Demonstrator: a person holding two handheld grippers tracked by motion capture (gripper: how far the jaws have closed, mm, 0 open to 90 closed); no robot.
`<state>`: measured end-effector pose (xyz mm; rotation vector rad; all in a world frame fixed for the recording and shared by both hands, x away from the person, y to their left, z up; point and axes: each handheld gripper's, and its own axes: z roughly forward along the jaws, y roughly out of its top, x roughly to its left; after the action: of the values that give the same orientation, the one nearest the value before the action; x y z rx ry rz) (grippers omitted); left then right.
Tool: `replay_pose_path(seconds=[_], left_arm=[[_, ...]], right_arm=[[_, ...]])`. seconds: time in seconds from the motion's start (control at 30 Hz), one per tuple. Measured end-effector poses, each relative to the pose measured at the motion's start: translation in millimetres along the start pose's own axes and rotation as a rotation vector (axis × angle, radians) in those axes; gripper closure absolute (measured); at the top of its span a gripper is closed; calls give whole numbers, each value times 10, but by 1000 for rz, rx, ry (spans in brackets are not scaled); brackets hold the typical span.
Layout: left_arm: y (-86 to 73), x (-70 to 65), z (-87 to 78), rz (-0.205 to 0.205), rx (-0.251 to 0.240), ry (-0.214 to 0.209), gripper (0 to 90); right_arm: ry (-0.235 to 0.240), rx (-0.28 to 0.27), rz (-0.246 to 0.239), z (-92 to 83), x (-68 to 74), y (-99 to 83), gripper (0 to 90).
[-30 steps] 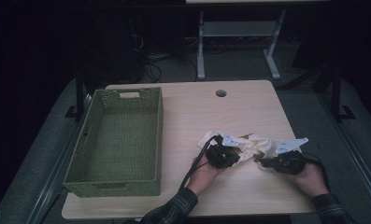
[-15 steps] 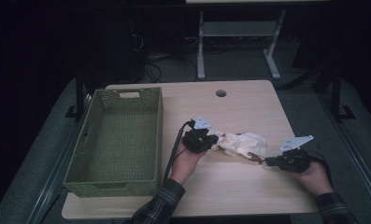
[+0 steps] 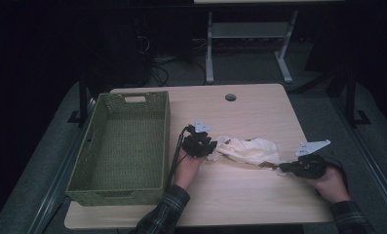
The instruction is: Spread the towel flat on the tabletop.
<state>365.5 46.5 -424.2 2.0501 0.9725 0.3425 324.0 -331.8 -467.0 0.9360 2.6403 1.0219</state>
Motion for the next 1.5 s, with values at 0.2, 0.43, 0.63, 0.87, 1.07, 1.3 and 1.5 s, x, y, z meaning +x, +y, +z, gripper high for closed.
replay_pose_path(seconds=[0.2,0.43,0.63,0.87,1.07,1.3,1.5], left_arm=[[-22,-152,-146,40,12,-58,620],[-248,-327,-183,133,103,-37,569],[-344,-325,9,165,189,9,556],[-315,-252,63,157,195,-32,834],[-174,-300,-111,114,100,-133,887],[115,-369,-231,132,-3,-194,887],[291,-309,-183,108,-40,-174,886]], right_arm=[[0,-1,0,-1,2,-2,877],[1,-4,2,-1,3,-6,873],[3,-2,13,-3,5,-7,871],[5,-5,0,-1,-5,-8,871],[5,-5,2,-2,-2,-9,871],[6,-2,7,-3,1,-4,872],[-5,6,-5,-27,-35,-18,881]])
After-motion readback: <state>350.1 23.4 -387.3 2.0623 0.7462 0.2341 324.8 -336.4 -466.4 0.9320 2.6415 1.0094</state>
